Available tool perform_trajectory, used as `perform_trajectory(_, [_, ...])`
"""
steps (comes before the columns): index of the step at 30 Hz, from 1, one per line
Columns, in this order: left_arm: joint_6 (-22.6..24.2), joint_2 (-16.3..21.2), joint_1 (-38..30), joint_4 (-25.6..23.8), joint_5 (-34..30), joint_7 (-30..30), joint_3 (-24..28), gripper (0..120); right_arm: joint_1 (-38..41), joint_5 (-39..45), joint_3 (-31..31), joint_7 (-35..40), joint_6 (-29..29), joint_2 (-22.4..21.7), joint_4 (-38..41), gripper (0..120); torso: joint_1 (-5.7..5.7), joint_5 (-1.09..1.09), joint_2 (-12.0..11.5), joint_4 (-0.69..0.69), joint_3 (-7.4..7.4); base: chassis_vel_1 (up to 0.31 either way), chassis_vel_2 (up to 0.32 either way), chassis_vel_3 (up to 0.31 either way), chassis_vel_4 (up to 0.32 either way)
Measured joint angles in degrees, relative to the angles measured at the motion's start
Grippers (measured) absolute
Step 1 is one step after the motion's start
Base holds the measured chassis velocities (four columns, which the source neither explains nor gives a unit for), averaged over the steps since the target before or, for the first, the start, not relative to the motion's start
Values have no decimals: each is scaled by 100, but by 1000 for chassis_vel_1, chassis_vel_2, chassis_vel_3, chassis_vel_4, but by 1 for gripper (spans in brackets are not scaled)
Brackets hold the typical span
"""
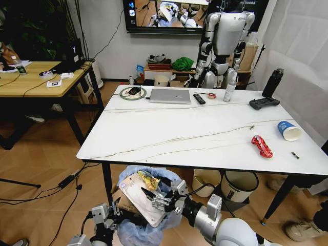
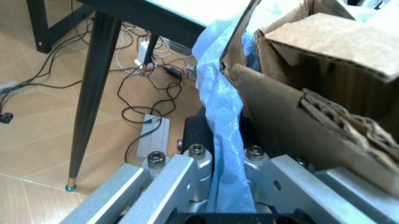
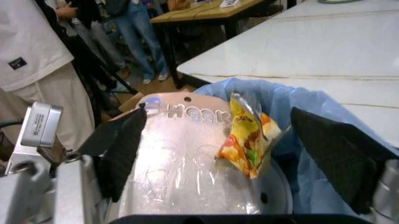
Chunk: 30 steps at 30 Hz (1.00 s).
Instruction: Pick up the trash bin and place the trash from the table into it.
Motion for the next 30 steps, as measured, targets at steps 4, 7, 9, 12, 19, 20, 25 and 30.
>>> perform_trajectory(4, [0,5,-14,38,2,-2,25,0,-128,-21,355,28,77,16,116,99,0,0,0,0,0,0,0,0,0])
perform_trajectory(7, [0,23,-30,59,8,-1,34,0,-239,6,668,135,121,31,173,100,0,0,0,0,0,0,0,0,0])
perform_trajectory(9, [-1,85,-54,79,15,-1,17,0,-477,-49,1127,183,245,57,188,100,0,0,0,0,0,0,0,0,0])
perform_trajectory(12, [0,145,-71,79,-23,-1,20,0,-757,-214,1566,215,430,95,188,100,0,0,0,0,0,0,0,0,0])
perform_trajectory(19, [-7,322,-146,223,-83,-1,70,0,-1882,-1039,2750,-168,1286,442,-59,100,0,0,0,0,0,0,0,0,0])
perform_trajectory(20, [-10,353,-166,249,-107,-1,84,0,-2118,-1219,2984,-308,1405,605,-117,100,0,-2,0,-1,0,0,0,0,0])
perform_trajectory(25, [-27,469,-211,307,-118,10,102,0,-2607,-1632,3588,-714,1789,1295,-329,100,0,-1,0,0,0,0,0,0,0])
perform_trajectory(30, [-68,550,-248,406,-131,33,100,0,-2881,-1829,4069,-1339,2282,2395,-552,100,0,0,0,-1,-1,0,0,0,0])
